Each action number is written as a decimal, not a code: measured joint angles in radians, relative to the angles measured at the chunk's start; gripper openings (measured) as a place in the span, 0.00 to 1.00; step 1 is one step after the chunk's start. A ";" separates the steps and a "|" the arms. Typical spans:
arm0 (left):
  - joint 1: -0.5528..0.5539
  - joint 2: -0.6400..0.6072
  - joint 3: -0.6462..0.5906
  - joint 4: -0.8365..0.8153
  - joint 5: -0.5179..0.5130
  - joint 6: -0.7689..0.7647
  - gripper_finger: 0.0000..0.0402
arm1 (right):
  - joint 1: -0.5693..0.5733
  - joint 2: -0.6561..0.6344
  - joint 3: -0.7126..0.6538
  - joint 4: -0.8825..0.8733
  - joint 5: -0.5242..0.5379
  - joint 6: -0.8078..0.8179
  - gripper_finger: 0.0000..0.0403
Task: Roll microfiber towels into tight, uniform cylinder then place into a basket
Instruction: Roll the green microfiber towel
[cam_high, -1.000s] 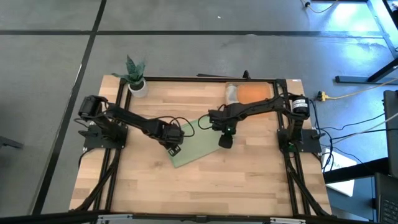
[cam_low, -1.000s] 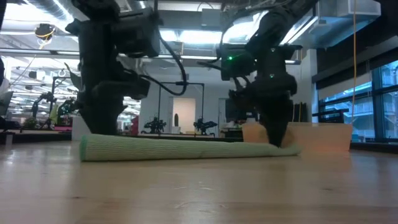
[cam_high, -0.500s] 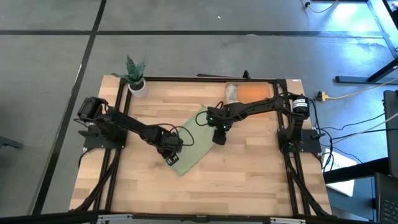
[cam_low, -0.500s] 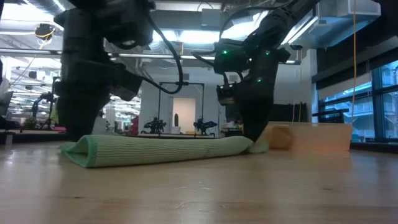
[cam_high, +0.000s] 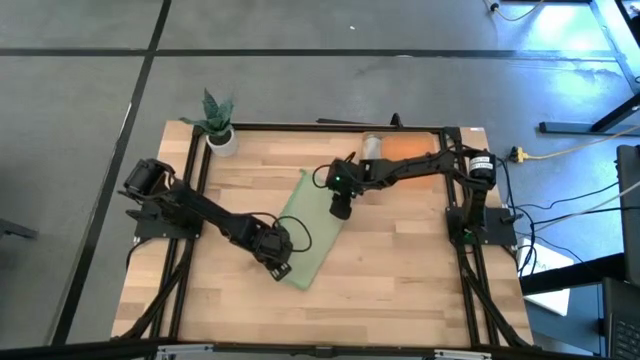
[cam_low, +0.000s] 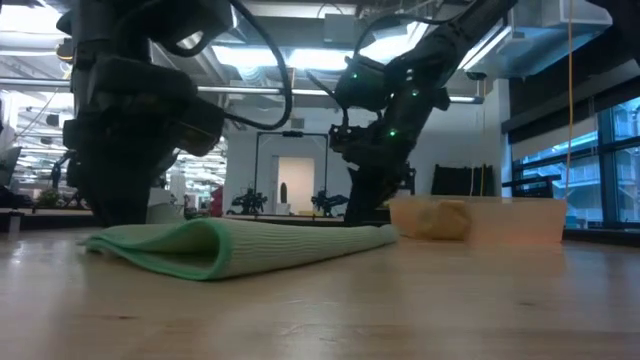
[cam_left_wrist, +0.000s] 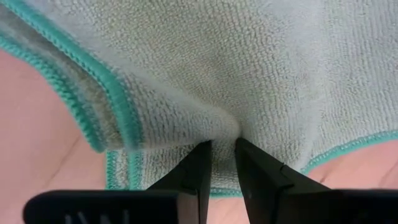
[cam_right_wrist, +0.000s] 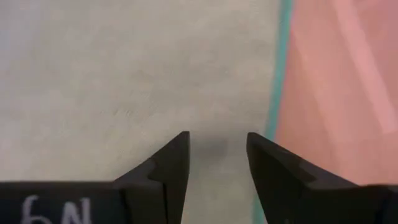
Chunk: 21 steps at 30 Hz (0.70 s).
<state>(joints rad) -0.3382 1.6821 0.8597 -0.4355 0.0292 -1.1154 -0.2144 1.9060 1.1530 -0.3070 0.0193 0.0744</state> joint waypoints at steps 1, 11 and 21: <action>0.000 -0.001 0.000 0.007 0.002 -0.003 0.18 | -0.002 0.000 0.001 0.004 0.000 -0.006 0.40; 0.035 -0.163 0.010 -0.142 -0.013 -0.019 0.18 | 0.011 -0.038 0.191 -0.349 -0.327 -0.050 0.40; 0.020 -0.181 -0.034 -0.202 -0.081 -0.054 0.18 | 0.058 -0.036 0.084 -0.271 -0.259 -0.003 0.40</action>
<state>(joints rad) -0.3185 1.5007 0.8260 -0.6375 -0.0521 -1.1691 -0.1567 1.8697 1.2366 -0.5781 -0.2396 0.0712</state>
